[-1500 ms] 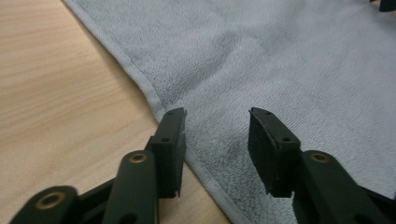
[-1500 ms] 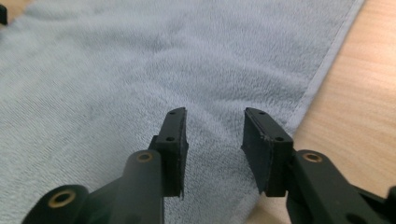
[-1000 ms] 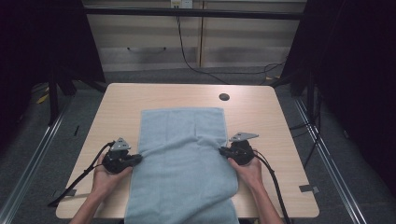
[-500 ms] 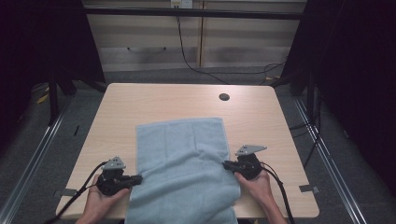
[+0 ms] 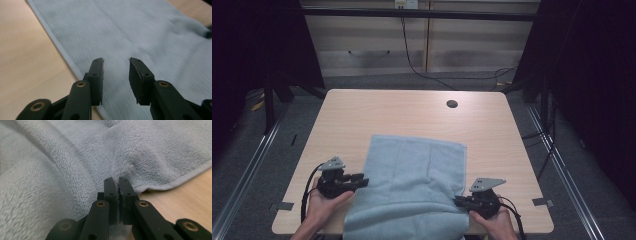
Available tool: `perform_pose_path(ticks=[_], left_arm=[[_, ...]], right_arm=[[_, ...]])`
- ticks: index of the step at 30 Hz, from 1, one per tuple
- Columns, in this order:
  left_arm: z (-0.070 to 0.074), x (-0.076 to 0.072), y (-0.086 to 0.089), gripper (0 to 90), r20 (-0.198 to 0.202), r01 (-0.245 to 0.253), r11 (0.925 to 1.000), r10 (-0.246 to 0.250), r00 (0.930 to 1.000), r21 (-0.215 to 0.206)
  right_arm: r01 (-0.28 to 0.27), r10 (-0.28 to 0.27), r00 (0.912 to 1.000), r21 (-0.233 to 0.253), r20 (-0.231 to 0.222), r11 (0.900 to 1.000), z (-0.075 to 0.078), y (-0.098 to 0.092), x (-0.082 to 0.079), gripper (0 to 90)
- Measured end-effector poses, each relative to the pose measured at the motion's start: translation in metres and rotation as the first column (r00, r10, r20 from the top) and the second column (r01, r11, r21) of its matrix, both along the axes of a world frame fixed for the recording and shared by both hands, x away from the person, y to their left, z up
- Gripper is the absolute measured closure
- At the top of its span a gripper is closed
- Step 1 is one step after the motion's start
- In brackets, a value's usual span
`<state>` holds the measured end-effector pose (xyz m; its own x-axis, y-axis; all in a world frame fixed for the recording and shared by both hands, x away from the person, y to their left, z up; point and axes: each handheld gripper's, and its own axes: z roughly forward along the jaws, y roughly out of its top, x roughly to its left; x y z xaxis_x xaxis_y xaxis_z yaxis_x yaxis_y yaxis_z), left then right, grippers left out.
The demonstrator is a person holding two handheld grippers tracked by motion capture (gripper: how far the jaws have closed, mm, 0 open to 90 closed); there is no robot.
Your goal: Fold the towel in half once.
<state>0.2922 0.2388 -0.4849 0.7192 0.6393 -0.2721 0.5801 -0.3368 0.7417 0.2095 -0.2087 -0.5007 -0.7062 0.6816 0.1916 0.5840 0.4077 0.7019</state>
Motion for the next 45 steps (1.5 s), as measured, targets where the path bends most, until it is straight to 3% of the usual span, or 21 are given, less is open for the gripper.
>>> perform_pose_path(ticks=[3, 5, 6, 10, 11, 13, 18, 19, 20, 21, 24, 29, 31, 32, 33, 35, 37, 39, 43, 44, 45], left_arm=[[-0.008, 0.023, -0.022, 61.8, 0.011, 0.017, 0.9989, -0.017, 0.9998, 0.045], [-0.019, 0.030, -0.037, 64.3, -0.003, 0.042, 0.9972, -0.042, 0.9991, 0.062], [-0.019, 0.028, -0.039, 65.8, 0.021, 0.050, 0.9962, -0.051, 0.9985, 0.072], [-0.018, 0.022, -0.038, 74.8, 0.030, 0.080, 0.9918, -0.084, 0.9961, 0.100], [-0.018, 0.016, -0.034, 80.5, 0.026, 0.096, 0.9895, -0.099, 0.9948, 0.108], [-0.018, 0.010, -0.029, 82.2, 0.020, 0.111, 0.9886, -0.113, 0.9933, 0.102], [-0.020, 0.005, -0.023, 83.8, 0.008, 0.110, 0.9916, -0.111, 0.9938, 0.068], [-0.020, 0.005, -0.023, 83.8, 0.007, 0.113, 0.9912, -0.114, 0.9935, 0.068], [-0.020, 0.005, -0.023, 84.5, 0.007, 0.113, 0.9912, -0.114, 0.9935, 0.068], [-0.020, 0.005, -0.023, 84.9, 0.007, 0.109, 0.9915, -0.110, 0.9939, 0.070], [-0.020, 0.006, -0.022, 86.7, -0.007, 0.103, 0.9930, -0.102, 0.9947, 0.059], [-0.020, 0.005, -0.021, 87.4, -0.012, 0.119, 0.9912, -0.118, 0.9929, 0.058], [-0.021, 0.005, -0.021, 87.4, -0.013, 0.116, 0.9920, -0.116, 0.9932, 0.049], [-0.021, 0.005, -0.021, 87.4, -0.013, 0.116, 0.9920, -0.116, 0.9932, 0.049], [-0.021, 0.005, -0.021, 87.4, -0.012, 0.119, 0.9916, -0.119, 0.9929, 0.051], [-0.021, 0.006, -0.020, 87.4, -0.016, 0.130, 0.9904, -0.129, 0.9915, 0.047], [-0.021, 0.007, -0.019, 87.5, -0.022, 0.132, 0.9904, -0.132, 0.9911, 0.039], [-0.021, 0.007, -0.019, 87.5, -0.019, 0.133, 0.9903, -0.132, 0.9910, 0.041], [-0.021, 0.007, -0.019, 87.4, -0.021, 0.130, 0.9904, -0.130, 0.9913, 0.045], [-0.021, 0.006, -0.020, 87.4, -0.024, 0.124, 0.9913, -0.123, 0.9921, 0.045], [-0.020, 0.006, -0.020, 87.4, -0.025, 0.124, 0.9911, -0.123, 0.9921, 0.048]], right_arm=[[-0.020, 0.020, 0.9998, -0.005, -0.001, 1.000, 0.001, 0.003, -0.003, 86.0], [-0.023, 0.023, 0.9997, 0.031, 0.010, 0.999, 0.007, 0.002, 0.000, 82.9], [-0.019, 0.018, 0.9996, 0.054, 0.021, 0.998, 0.011, 0.000, 0.004, 81.1], [0.014, -0.018, 0.9982, 0.069, 0.058, 0.998, 0.019, -0.005, 0.023, 77.4], [0.040, -0.044, 0.9964, 0.064, 0.072, 0.997, 0.022, -0.007, 0.041, 74.6], [0.057, -0.062, 0.9946, 0.066, 0.084, 0.996, 0.026, -0.007, 0.057, 72.7], [0.100, -0.103, 0.9911, 0.036, 0.084, 0.994, 0.021, -0.003, 0.087, 69.7], [0.121, -0.119, 0.9898, -0.020, 0.078, 0.992, 0.016, 0.001, 0.105, 67.3], [0.121, -0.119, 0.9898, -0.020, 0.078, 0.992, 0.016, 0.001, 0.105, 67.3], [0.166, -0.163, 0.9841, -0.026, 0.069, 0.986, 0.012, 0.001, 0.128, 65.4], [0.216, -0.213, 0.9750, -0.046, 0.065, 0.975, 0.010, 0.002, 0.150, 63.1], [0.276, -0.269, 0.9594, -0.085, 0.085, 0.957, 0.012, 0.001, 0.172, 55.3], [0.329, -0.326, 0.9429, -0.034, 0.069, 0.944, 0.014, -0.006, 0.183, 54.1], [0.329, -0.326, 0.9429, -0.034, 0.069, 0.944, 0.014, -0.006, 0.183, 54.1], [0.354, -0.351, 0.9346, -0.057, 0.058, 0.933, 0.011, -0.006, 0.191, 54.6], [0.351, -0.346, 0.9361, -0.102, 0.063, 0.931, 0.007, -0.004, 0.195, 55.0], [0.347, -0.344, 0.9377, -0.093, 0.050, 0.933, 0.005, -0.001, 0.197, 55.2], [0.331, -0.326, 0.9437, -0.124, 0.054, 0.936, 0.000, 0.005, 0.199, 57.1], [0.335, -0.331, 0.9418, -0.099, 0.060, 0.937, -0.003, 0.009, 0.198, 67.1], [0.330, -0.326, 0.9439, -0.093, 0.054, 0.939, -0.003, 0.010, 0.198, 76.2], [0.302, -0.299, 0.9533, -0.086, 0.042, 0.950, -0.003, 0.010, 0.196, 82.0]])
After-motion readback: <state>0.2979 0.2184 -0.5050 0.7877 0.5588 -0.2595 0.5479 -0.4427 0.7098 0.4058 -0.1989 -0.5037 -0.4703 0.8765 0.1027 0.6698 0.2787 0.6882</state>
